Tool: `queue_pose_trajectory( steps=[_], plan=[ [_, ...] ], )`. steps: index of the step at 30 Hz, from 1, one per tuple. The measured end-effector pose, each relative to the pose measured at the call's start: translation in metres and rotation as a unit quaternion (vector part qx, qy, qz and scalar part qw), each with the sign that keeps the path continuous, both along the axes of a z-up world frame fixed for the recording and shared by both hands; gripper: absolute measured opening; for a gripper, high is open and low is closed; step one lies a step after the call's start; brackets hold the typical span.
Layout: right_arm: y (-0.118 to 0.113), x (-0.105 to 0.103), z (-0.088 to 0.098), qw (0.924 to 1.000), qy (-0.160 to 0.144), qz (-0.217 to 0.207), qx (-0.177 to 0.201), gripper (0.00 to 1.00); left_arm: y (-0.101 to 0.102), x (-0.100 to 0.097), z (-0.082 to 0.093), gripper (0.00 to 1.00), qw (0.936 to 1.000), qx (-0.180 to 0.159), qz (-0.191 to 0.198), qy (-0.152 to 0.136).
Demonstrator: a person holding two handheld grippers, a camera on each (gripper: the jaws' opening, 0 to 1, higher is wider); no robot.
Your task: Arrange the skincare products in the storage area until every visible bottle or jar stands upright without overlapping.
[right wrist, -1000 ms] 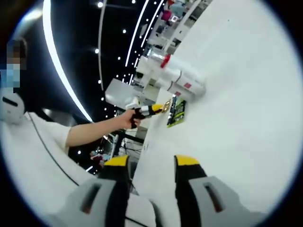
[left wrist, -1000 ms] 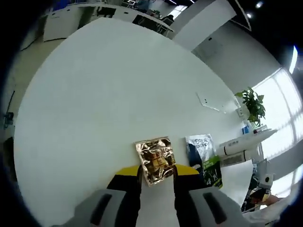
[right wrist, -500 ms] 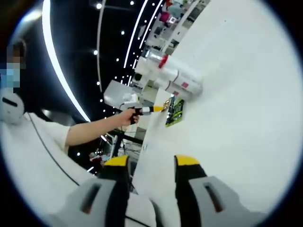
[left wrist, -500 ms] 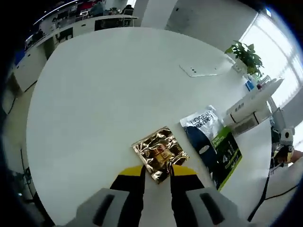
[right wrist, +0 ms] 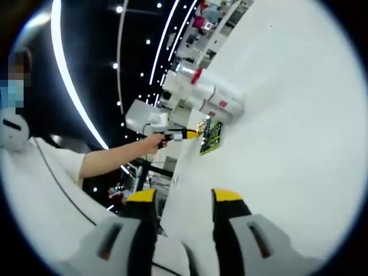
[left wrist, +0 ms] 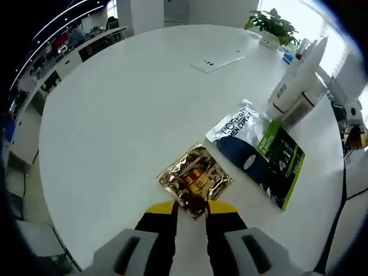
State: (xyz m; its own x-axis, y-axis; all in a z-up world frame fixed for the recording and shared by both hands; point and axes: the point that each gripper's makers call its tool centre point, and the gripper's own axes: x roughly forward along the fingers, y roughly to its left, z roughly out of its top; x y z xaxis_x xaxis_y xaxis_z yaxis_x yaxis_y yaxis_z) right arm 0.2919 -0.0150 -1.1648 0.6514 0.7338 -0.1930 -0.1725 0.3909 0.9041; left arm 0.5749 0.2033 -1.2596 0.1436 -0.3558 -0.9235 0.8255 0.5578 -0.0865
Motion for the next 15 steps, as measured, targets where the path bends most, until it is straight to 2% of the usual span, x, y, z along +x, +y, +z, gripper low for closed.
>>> queue_pose_trajectory(
  steps=[4, 10, 15],
  plan=[
    [0.0013, 0.0013, 0.0007, 1.0, 0.0, 0.002, 0.003, 0.36, -0.0002, -0.0027, 0.0002, 0.22, 0.9999, -0.007, 0.006, 0.009],
    [0.0005, 0.0018, 0.0015, 1.0, -0.002, 0.001, 0.005, 0.36, 0.0, -0.0041, -0.0014, 0.23, 0.9996, 0.011, -0.025, 0.001],
    [-0.0003, 0.0005, 0.0013, 1.0, -0.002, 0.002, 0.004, 0.36, -0.0007, -0.0054, -0.0004, 0.25, 0.9995, 0.011, -0.028, 0.001]
  ],
)
